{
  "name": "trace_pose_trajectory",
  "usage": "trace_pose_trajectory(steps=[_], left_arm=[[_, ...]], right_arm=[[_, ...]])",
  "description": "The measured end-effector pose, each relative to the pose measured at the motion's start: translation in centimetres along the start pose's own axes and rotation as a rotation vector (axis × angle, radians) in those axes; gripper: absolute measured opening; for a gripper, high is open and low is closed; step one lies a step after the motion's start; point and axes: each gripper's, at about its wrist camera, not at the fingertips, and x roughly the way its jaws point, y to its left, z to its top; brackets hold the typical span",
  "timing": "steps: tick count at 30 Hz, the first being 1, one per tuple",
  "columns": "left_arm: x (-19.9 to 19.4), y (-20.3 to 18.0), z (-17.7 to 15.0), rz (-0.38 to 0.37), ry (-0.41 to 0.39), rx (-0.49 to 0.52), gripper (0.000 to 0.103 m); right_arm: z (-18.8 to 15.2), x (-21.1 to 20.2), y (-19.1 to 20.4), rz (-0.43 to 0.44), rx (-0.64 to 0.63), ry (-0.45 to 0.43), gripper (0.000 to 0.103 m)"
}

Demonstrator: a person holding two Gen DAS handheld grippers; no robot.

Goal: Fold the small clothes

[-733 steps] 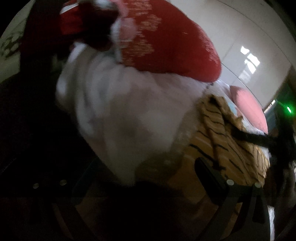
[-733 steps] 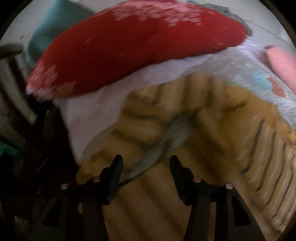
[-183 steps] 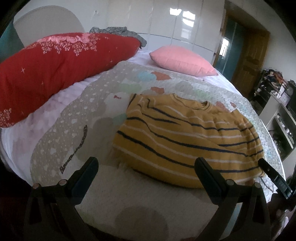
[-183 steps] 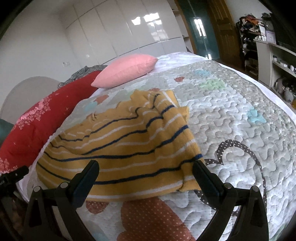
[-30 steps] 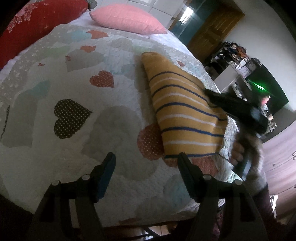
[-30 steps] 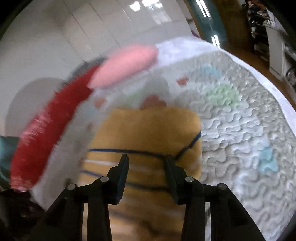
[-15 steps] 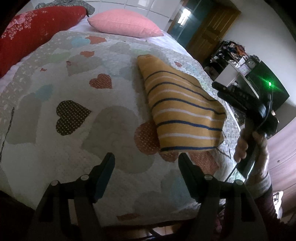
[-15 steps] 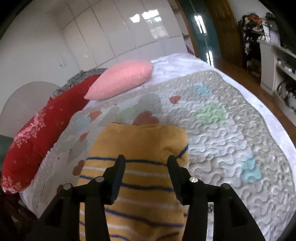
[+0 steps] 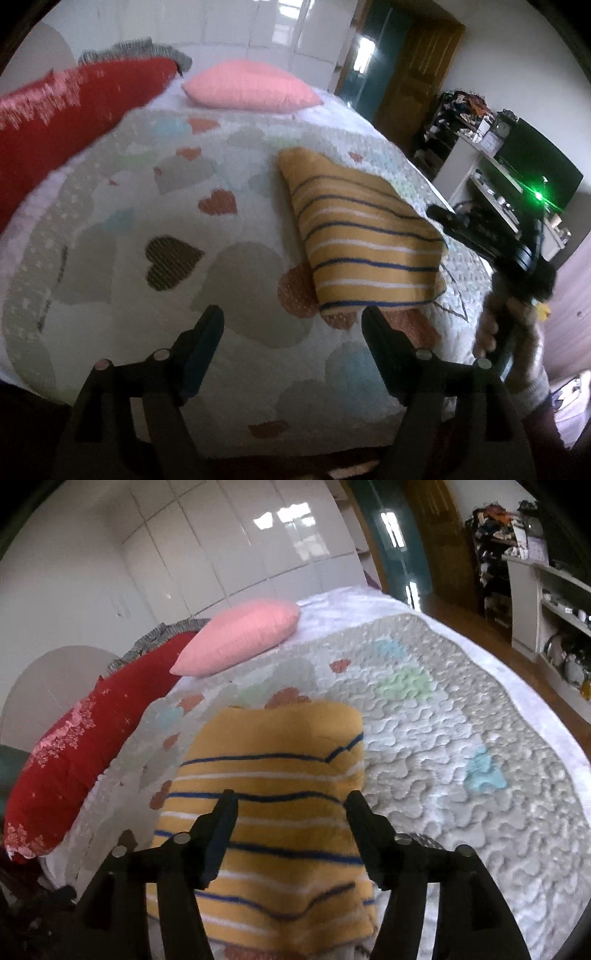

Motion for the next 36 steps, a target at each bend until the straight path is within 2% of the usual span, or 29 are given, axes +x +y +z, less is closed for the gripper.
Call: trace_pose_trajectory(steps=[4,8,10,13,15,17,23,32,36], left_arm=[[-1.8,-1.1,-0.2,0.066,-0.090,0.045,0.083],[-4.2,-1.8,-0.4,0.161,-0.237,0.085,0.090],[-5.6,-1.9,-0.5,0.211,-0.339,0.089,0.103],[-8.0,-2.0,-1.1,0.286,-0.505,0.084,0.103],[-8.8,-2.0,-1.0,0.298,-0.537,0.088,0.103],[-8.9,-2.0,-0.6,0.257,-0.511,0.106,0.103],[-7.2,-2.8,-0.6,0.210,-0.419,0.152,0.103],[-4.1,-2.9,-1.0,0.177,-0.331,0.159,0.103],[-2.2,-2.8,-1.2,0.164,-0.251,0.159,0.103]], right_arm=[[-1.1,-2.0,1.1,-0.016,-0.029,-0.024,0.069],[-2.4,-3.8,2.2,-0.037,-0.065,-0.049,0.073],[-2.8,-4.3,2.6,-0.041,-0.074,-0.056,0.074],[-3.5,-4.9,3.4,-0.041,-0.092,-0.063,0.075],[-3.8,-5.1,3.8,-0.039,-0.101,-0.062,0.076],[-4.1,-5.1,4.0,-0.030,-0.104,-0.058,0.077],[-4.9,-4.2,4.0,-0.038,-0.093,-0.034,0.078],[-5.6,-3.5,3.3,-0.064,-0.086,-0.028,0.078],[-5.8,-3.1,3.1,-0.069,-0.080,-0.021,0.079]])
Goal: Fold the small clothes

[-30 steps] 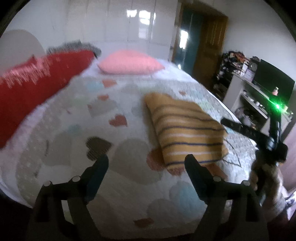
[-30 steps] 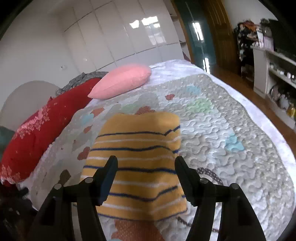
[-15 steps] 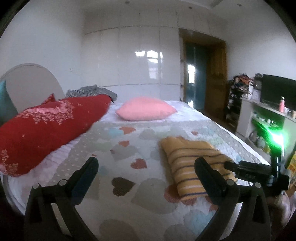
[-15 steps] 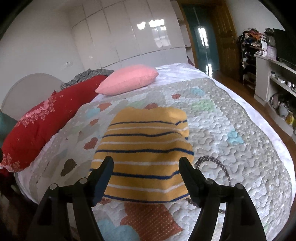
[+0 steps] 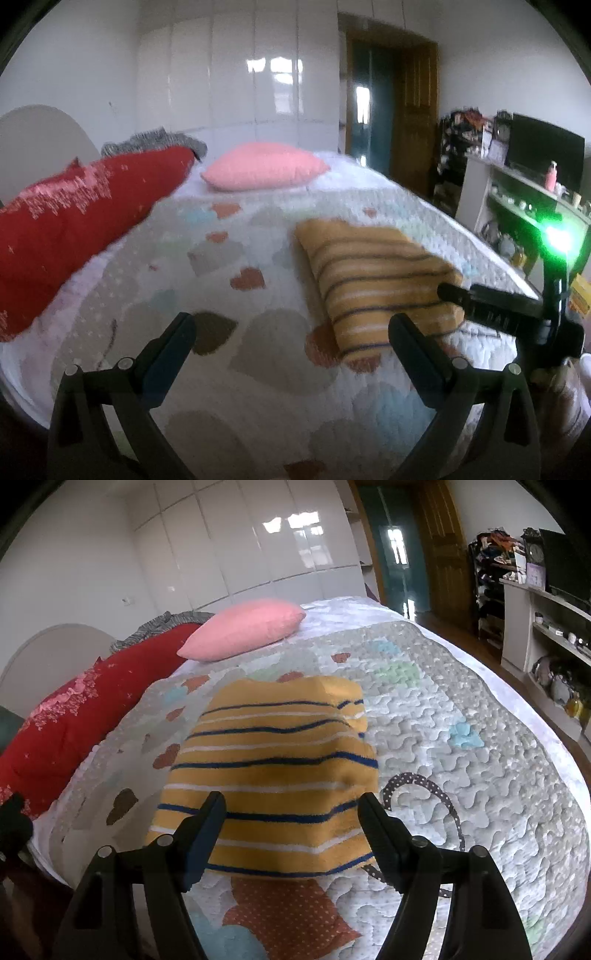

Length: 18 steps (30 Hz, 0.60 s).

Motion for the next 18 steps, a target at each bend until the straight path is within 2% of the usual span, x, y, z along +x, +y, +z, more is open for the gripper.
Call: trace_pose_trajectory(steps=[5,11,18], left_arm=[[1.8,-0.4,-0.9,0.002,0.074,0.012,0.103],[4.2,-0.8,-2.1,0.037,0.181,0.037,0.103],[5.7,0.0,-4.1,0.029,0.269,0.009,0.103]], right_arm=[[-0.4,0.8,-0.2,-0.011,0.002,0.018,0.079],[-0.7,0.9,-0.6,-0.036,-0.002,0.028,0.079],[-0.9,0.5,-0.8,-0.068,-0.012,0.036,0.080]])
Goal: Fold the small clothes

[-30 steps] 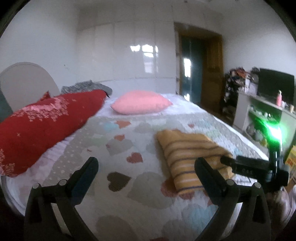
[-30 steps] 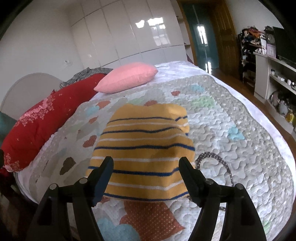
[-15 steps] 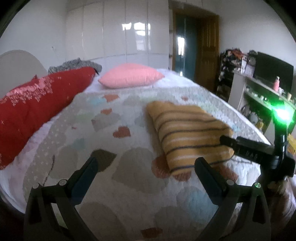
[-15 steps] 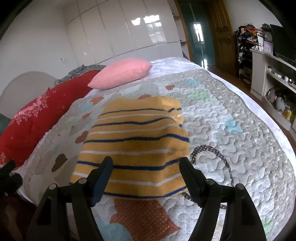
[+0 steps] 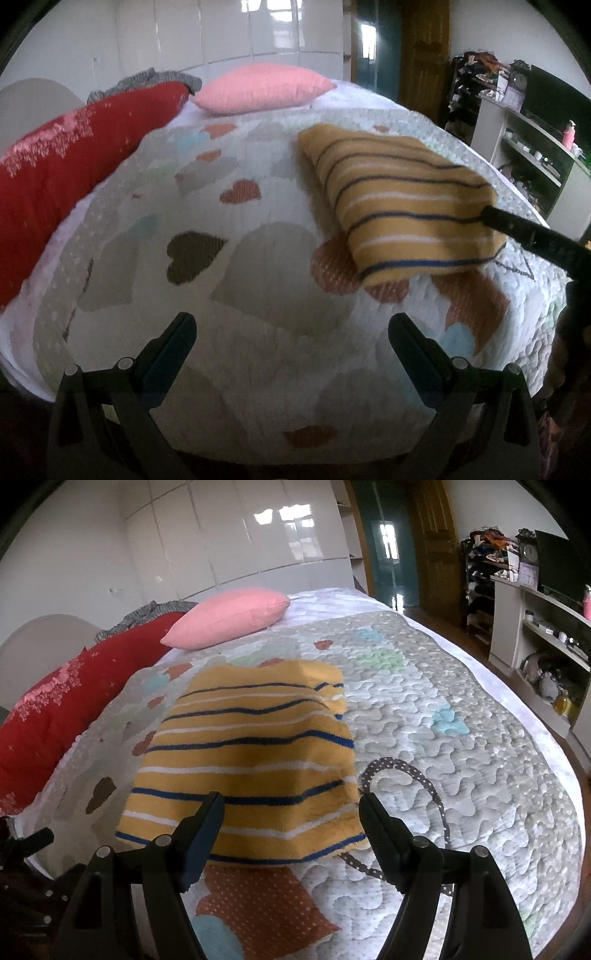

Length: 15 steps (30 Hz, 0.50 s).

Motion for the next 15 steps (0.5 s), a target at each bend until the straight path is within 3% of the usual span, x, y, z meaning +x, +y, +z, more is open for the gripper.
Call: trace_pose_trajectory(steps=[6,15], left_arm=[[1.1,1.6,-0.6,-0.022,0.053,-0.059,0.103],[1.5,3.2,-1.2,0.024,0.075,-0.095,0.103]], right_arm=[[-0.1,-0.2,1.4,-0.025,-0.059,0.008,0.081],[-0.7,0.1,3.1,-0.027,-0.114,0.029,0.083]])
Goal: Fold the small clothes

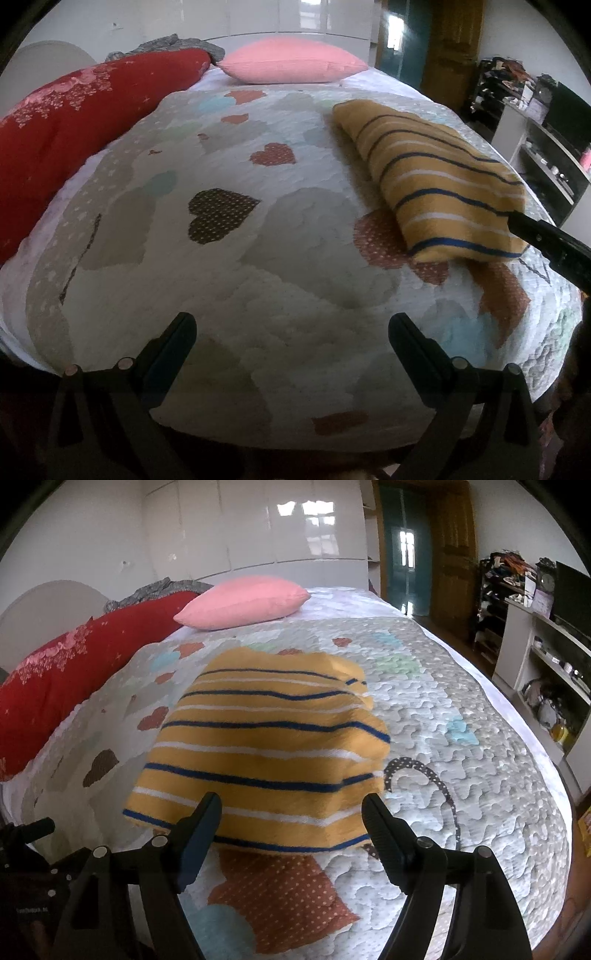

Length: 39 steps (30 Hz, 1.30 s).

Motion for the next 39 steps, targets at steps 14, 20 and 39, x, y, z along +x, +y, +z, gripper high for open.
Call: trace_pose_trajectory(steps=[14,20,39], left_arm=[[0.5,-0.6,-0.3,0.046,0.011,0.032,0.103],[0.5,-0.8,-0.3,0.055,0.009,0.040,0.103],[0.6,-0.6,-0.6,0.003,0.032,0.019,0.103]], right_arm=[[-1.0,-0.1,0.3,-0.003,-0.023,0.013,0.084],[-1.6,0.0,0.7,0.003,-0.043,0.021,0.085],[-3.0,0.0,1.9,0.025,-0.088,0.030,0.086]])
